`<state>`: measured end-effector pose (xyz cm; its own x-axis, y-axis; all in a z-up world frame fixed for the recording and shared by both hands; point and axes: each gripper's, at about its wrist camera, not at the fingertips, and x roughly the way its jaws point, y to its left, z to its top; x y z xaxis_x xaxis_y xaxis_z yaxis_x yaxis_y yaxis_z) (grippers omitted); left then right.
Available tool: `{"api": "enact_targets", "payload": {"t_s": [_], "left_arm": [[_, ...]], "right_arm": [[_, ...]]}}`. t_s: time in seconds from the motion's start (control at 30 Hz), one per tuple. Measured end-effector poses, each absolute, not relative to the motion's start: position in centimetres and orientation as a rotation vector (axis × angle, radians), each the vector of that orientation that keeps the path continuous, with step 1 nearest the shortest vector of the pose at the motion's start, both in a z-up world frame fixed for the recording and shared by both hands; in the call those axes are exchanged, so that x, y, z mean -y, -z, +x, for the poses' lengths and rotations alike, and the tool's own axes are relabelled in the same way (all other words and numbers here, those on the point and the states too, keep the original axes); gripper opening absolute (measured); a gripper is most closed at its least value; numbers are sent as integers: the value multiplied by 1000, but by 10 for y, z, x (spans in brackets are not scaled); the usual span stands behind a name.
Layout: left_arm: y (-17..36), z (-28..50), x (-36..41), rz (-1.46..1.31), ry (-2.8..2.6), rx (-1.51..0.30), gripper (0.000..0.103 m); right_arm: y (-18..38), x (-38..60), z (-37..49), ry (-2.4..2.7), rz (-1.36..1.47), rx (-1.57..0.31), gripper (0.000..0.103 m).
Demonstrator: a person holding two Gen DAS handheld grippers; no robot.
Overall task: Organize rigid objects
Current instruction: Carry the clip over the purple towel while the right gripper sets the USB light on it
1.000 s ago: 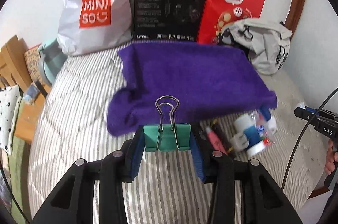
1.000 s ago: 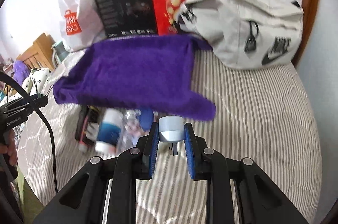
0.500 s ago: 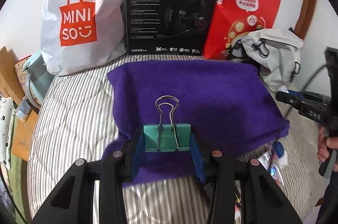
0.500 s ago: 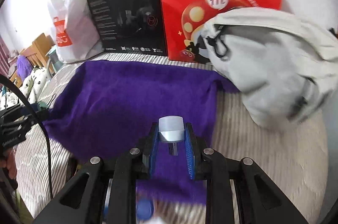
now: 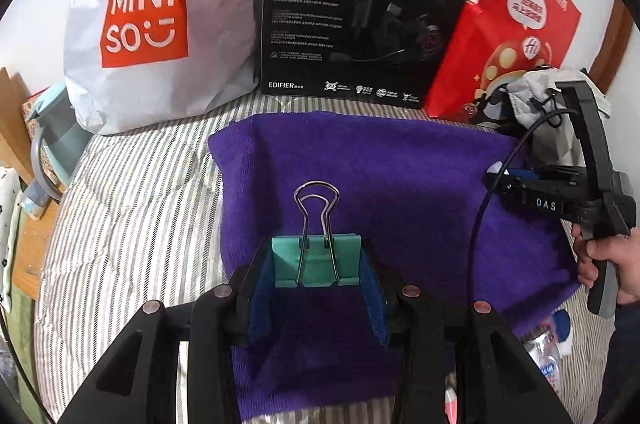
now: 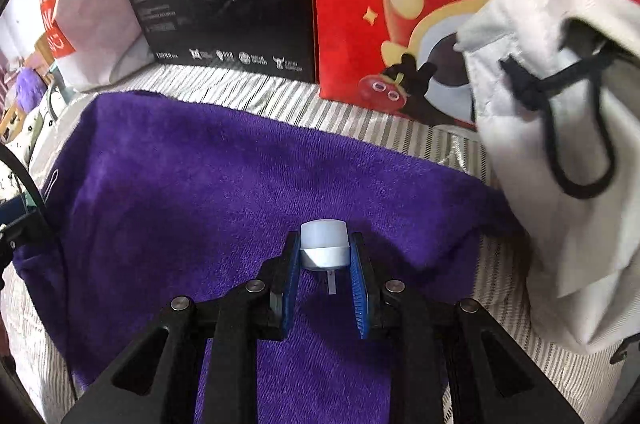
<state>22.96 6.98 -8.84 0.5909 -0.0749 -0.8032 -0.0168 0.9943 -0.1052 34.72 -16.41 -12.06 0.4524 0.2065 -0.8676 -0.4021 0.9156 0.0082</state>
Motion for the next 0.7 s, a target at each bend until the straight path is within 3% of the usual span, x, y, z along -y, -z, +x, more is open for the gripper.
{"api": "enact_targets", "payload": {"t_s": [0.1,0.17,0.2,0.23,0.7], "left_arm": [[95,236,-71,-107,39,-948,39],[98,241,-71,-110,43,-946,39],[99,243,-72,-116,46,-945,39],[100,245,-73,-119,47,-945,39],[117,295,-65,-71,32,-991,39]], "right_arm": [[120,162,346,-379,-222,-1033,27],[121,161,344,-389,-215,-1036,37],[121,161,342,-396,-208,-1040,49],[121,162,340,-395,-205,-1044,54],[76,198,258,-401,-144,-959,54]]}}
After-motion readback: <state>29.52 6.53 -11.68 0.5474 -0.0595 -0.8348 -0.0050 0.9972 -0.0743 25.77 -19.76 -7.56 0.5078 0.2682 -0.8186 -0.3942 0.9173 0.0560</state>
